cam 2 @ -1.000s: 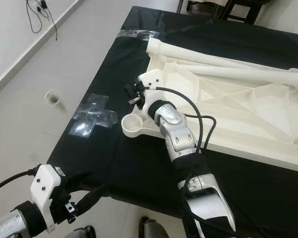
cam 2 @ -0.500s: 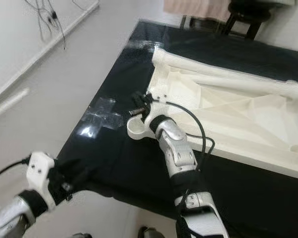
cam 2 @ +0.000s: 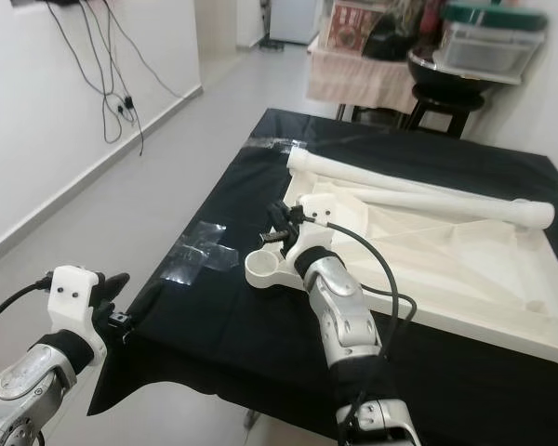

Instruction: Building children table

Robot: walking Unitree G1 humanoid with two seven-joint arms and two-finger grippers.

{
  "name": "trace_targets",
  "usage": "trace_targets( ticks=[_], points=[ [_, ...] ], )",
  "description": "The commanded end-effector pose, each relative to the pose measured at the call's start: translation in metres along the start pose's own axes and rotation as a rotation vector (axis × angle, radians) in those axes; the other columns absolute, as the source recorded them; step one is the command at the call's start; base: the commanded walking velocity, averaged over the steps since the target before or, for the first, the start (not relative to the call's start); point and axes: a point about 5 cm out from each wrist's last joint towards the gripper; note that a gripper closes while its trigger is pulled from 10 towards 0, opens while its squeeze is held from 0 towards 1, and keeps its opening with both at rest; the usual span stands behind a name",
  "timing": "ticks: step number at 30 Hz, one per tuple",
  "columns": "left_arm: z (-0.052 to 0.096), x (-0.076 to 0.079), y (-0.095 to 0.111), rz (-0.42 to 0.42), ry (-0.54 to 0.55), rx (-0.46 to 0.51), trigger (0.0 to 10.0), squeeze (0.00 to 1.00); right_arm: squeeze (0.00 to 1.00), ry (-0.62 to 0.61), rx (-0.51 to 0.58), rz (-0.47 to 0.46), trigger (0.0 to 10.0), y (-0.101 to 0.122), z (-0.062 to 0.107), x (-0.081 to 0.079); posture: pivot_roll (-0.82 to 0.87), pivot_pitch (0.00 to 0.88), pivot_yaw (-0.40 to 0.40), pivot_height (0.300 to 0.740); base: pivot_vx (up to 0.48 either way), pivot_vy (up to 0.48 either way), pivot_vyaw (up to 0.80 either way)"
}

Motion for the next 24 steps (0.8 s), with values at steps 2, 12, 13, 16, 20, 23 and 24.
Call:
trace_targets(
  ticks=[2, 12, 13, 16, 20, 23, 24],
  points=[
    [0.0, -0.001, -0.003, -0.004, 0.016, -0.003, 10.0, 0.0, 0.0, -0.002, -0.018, 0.005, 10.0, -0.003, 0.004, 0.002, 0.03, 0.002, -0.072, 0.74, 0.0, 0.0, 0.0],
    [0.001, 0.017, -0.008, -0.118, 0.015, 0.001, 10.0, 0.0, 0.0, 0.034, -0.004, -0.066, 10.0, -0.011, 0.034, -0.005, 0.01, 0.003, -0.104, 0.74, 0.0, 0.0, 0.0],
    [0.0, 0.023, -0.009, -0.139, -0.004, 0.004, 10.0, 0.0, 0.33, 0.045, -0.002, -0.075, 10.0, -0.011, 0.037, -0.007, 0.01, 0.003, -0.104, 0.74, 0.0, 0.0, 0.0],
    [-0.002, 0.035, -0.007, -0.194, -0.04, 0.016, 10.0, 0.0, 1.0, 0.106, 0.0, -0.058, 10.0, -0.011, 0.044, -0.012, 0.0, 0.012, -0.119, 0.74, 0.0, 0.0, 0.0],
    [-0.003, 0.043, -0.007, -0.223, -0.056, 0.027, 10.0, 0.0, 1.0, 0.126, -0.006, -0.059, 10.0, -0.01, 0.053, -0.014, -0.01, 0.015, -0.124, 0.74, 0.0, 0.0, 0.0],
    [-0.003, 0.045, -0.005, -0.224, -0.056, 0.033, 10.0, 0.0, 1.0, 0.123, -0.008, -0.073, 10.0, -0.01, 0.055, -0.015, -0.01, 0.02, -0.126, 0.74, 0.0, 0.0, 0.0],
    [-0.004, 0.047, -0.004, -0.213, -0.048, 0.04, 10.0, 0.0, 1.0, 0.12, -0.008, -0.081, 10.0, -0.01, 0.057, -0.016, -0.01, 0.019, -0.13, 0.74, 0.0, 0.0, 0.0]
  ],
)
Point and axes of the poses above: a point about 5 cm out from each wrist's last joint towards the gripper, its own z axis pointing back from the gripper into the wrist, its own y axis along the axis of the wrist's last joint, x = y × z, and after that the axes turned 1 degree about z, right-handed
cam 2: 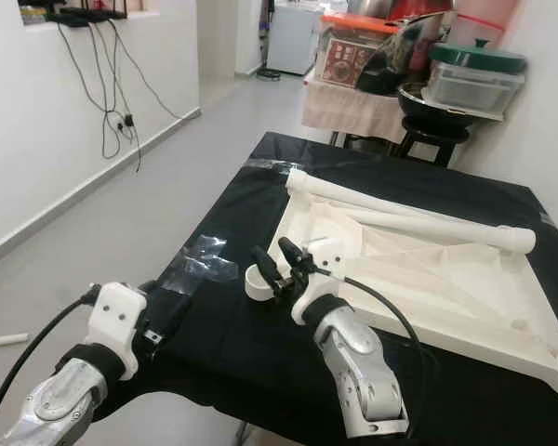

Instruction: Building children table

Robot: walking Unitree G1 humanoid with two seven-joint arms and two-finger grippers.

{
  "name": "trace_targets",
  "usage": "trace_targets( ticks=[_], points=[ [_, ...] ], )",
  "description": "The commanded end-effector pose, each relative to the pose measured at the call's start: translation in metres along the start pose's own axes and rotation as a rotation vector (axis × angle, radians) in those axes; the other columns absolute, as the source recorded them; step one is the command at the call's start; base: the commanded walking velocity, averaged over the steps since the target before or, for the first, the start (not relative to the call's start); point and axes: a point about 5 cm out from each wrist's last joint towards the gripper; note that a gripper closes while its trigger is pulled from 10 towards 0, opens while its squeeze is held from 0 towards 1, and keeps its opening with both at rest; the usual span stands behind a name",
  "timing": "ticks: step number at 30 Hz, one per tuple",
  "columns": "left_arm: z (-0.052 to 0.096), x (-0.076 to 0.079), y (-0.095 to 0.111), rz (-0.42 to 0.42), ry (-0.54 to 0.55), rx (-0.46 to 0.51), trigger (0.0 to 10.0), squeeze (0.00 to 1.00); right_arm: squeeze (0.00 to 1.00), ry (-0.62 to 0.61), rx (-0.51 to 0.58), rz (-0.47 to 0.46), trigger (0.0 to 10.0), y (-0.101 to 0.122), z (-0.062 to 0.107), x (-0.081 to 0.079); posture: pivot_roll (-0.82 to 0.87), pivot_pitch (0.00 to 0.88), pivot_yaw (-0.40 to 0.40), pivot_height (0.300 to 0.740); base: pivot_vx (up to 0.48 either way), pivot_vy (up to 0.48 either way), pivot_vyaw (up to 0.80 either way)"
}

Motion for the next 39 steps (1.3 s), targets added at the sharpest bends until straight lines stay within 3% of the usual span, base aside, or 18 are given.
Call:
trace_targets(
  ticks=[1, 4, 6, 7, 20, 29, 39],
  points=[
    [0.0, 0.004, 0.005, 0.003, 0.004, 0.021, 10.0, 0.0, 1.0, -0.002, 0.001, -0.015, 10.0, 0.001, 0.003, -0.001, -0.01, 0.019, -0.13, 0.74, 0.0, 0.0, 0.0],
    [-0.001, 0.004, 0.003, 0.001, 0.023, 0.014, 10.0, 0.0, 1.0, -0.015, 0.0, -0.02, 10.0, 0.002, 0.002, 0.0, -0.01, 0.02, -0.131, 0.74, 0.0, 0.0, 0.0],
    [-0.001, 0.004, 0.0, 0.043, 0.035, 0.003, 10.0, 0.0, 1.0, -0.03, -0.018, -0.004, 10.0, 0.001, 0.002, 0.002, -0.02, 0.018, -0.123, 0.74, 0.0, 0.0, 0.0],
    [-0.002, 0.003, -0.001, 0.055, 0.04, -0.002, 10.0, 0.0, 0.0, -0.045, -0.029, 0.006, 10.0, 0.0, 0.003, 0.005, -0.03, 0.014, -0.115, 0.74, 0.0, 0.0, 0.0],
    [0.0, -0.008, -0.016, 0.009, 0.093, -0.072, 10.0, 0.0, 0.0, -0.124, -0.041, -0.015, 10.0, -0.006, 0.007, 0.014, -0.02, 0.0, -0.086, 0.74, 0.0, 0.0, 0.0],
    [0.011, -0.031, -0.03, 0.038, 0.267, -0.121, 10.0, 0.0, 0.0, -0.142, -0.064, -0.008, 10.0, -0.011, 0.003, 0.019, -0.01, 0.0, -0.081, 0.74, 0.0, 0.48, 0.0],
    [0.016, -0.04, -0.039, 0.092, 0.34, -0.161, 10.0, 0.0, 0.0, -0.168, -0.08, 0.028, 10.0, -0.012, 0.001, 0.024, -0.01, 0.0, -0.072, 0.74, 0.0, 0.48, 0.0]
  ],
)
Point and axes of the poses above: a point about 5 cm out from each wrist's last joint towards the gripper, its own z axis pointing back from the gripper into the wrist, its own y axis along the axis of the wrist's last joint, x = y × z, and after that the axes turned 1 degree about z, right-handed
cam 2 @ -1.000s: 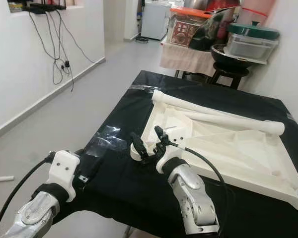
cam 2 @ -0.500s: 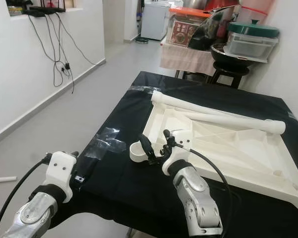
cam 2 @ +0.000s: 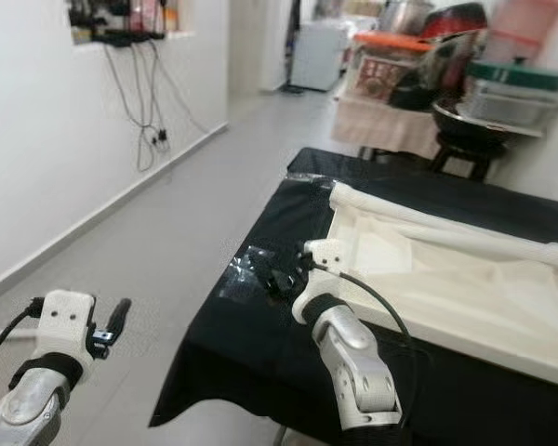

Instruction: Building children table

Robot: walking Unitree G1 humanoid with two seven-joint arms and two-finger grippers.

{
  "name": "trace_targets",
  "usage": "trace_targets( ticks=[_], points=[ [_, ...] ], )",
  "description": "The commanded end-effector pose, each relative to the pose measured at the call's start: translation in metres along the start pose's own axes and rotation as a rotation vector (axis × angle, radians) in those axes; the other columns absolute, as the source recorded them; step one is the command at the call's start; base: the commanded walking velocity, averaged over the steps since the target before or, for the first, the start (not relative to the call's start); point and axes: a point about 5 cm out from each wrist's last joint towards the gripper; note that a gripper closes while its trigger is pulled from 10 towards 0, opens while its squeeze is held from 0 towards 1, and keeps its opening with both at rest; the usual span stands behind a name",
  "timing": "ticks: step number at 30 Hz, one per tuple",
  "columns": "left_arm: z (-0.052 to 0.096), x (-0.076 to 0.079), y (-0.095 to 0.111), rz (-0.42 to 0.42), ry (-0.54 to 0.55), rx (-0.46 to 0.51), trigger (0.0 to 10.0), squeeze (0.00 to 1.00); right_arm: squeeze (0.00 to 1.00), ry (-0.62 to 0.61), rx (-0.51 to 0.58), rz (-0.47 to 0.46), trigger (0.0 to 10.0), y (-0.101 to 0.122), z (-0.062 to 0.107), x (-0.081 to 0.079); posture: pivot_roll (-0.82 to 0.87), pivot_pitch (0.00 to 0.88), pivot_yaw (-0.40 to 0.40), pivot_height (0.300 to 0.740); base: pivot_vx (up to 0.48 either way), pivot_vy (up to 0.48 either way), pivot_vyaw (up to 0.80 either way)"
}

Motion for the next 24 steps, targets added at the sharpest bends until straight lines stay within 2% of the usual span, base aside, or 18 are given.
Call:
trace_targets(
  ticks=[1, 21, 24],
  points=[
    [0.0007, 0.0, -0.0045, 0.017, 0.0, -0.025, 10.0, 0.0, 0.0, -0.038, -0.013, 0.017, 10.0, -0.0024, 0.0006, 0.0066, -0.01, 0.0, -0.072, 0.74, 0.0, 0.48, 0.0],
    [-0.0029, -0.0033, -0.0009, 0.037, 0.017, -0.008, 10.0, 0.0, 0.0, -0.038, -0.027, 0.09, 10.0, -0.0011, -0.0037, 0.0056, -0.01, 0.0, -0.066, 0.74, 0.0, 0.48, 0.0],
    [-0.0016, -0.002, 0.0027, 0.056, -0.017, 0.021, 10.0, 0.0, 0.0, -0.026, -0.042, 0.132, 10.0, -0.0022, -0.0049, 0.0036, -0.02, 0.0, -0.064, 0.74, 0.0, 0.0, 0.0]
  ],
)
Point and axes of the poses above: a point about 5 cm out from each wrist's last joint towards the gripper, its own z axis pointing back from the gripper into the wrist, its own y axis along the axis of the wrist's last joint, x = y × z, and after that the axes turned 1 degree about z, right-handed
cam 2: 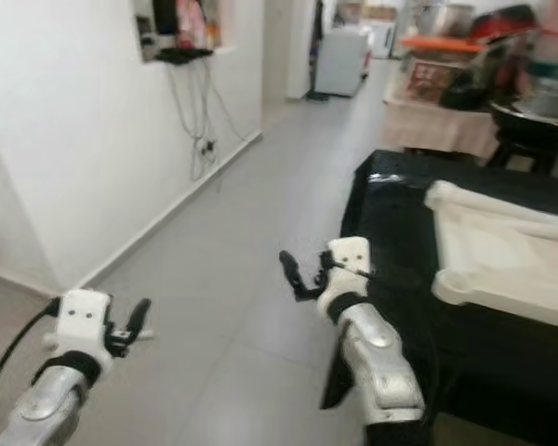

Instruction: Building children table

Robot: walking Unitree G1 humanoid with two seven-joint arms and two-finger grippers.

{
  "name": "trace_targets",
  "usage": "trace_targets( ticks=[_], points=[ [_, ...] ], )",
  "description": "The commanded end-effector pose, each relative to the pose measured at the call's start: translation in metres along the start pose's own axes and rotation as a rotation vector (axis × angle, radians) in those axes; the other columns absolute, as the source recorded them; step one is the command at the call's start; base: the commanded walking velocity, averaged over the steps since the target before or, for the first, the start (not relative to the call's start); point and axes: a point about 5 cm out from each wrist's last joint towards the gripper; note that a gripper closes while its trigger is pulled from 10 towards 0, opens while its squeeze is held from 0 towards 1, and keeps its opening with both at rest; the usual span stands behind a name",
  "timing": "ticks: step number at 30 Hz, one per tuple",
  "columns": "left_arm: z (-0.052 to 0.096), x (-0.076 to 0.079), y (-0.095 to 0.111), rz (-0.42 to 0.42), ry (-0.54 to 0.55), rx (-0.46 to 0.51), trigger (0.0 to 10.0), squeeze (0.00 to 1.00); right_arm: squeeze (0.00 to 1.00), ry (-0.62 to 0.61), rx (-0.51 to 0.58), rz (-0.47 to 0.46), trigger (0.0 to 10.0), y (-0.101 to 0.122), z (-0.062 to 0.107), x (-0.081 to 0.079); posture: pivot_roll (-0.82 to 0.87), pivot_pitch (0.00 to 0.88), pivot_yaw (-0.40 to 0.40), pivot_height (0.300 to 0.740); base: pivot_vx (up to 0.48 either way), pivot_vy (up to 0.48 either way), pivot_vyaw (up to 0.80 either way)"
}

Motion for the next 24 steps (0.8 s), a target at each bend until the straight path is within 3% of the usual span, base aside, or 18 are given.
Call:
trace_targets(
  ticks=[1, 6, 9, 15, 18, 24],
  points=[
    [-0.001, 0.006, 0.003, 0.019, -0.035, 0.02, 10.0, 0.0, 0.0, -0.031, -0.004, 0.031, 10.0, 0.001, 0.002, 0.01, -0.02, 0.0, -0.064, 0.74, 0.0, 0.0, 0.0],
    [0.003, 0.012, 0.002, 0.024, -0.109, 0.012, 10.0, 0.0, 0.0, 0.018, -0.009, 0.087, 10.0, 0.002, 0.003, 0.005, -0.01, 0.0, -0.065, 0.74, 0.0, 0.0, 0.27],
    [0.004, 0.014, 0.003, 0.03, -0.125, 0.011, 10.0, 0.0, 0.0, 0.091, -0.009, 0.116, 10.0, 0.0, 0.002, -0.004, -0.02, 0.0, -0.065, 0.74, 0.442, 0.0, 0.8],
    [0.004, 0.014, 0.003, 0.032, -0.129, 0.013, 10.0, 0.0, 0.0, 0.076, -0.016, 0.117, 10.0, 0.001, 0.002, -0.001, -0.02, 0.0, -0.066, 0.74, 0.469, 0.0, 0.13],
    [0.003, 0.014, 0.003, 0.031, -0.133, 0.014, 10.0, 0.0, 0.0, 0.075, -0.012, 0.13, 10.0, 0.001, 0.002, -0.001, -0.02, 0.0, -0.064, 0.74, 0.454, 0.0, 0.8],
    [0.003, 0.016, 0.003, 0.03, -0.142, 0.013, 10.0, 0.0, 0.0, 0.049, -0.051, 0.128, 10.0, -0.002, 0.0, 0.001, -0.02, 0.0, -0.063, 0.74, 0.435, 0.0, 0.0]
  ],
)
Point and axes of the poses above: a point about 5 cm out from each wrist's last joint towards the gripper, its own z axis pointing back from the gripper into the wrist, its own y axis along the axis of the wrist's last joint, x = y × z, and after that the axes turned 1 degree about z, right-handed
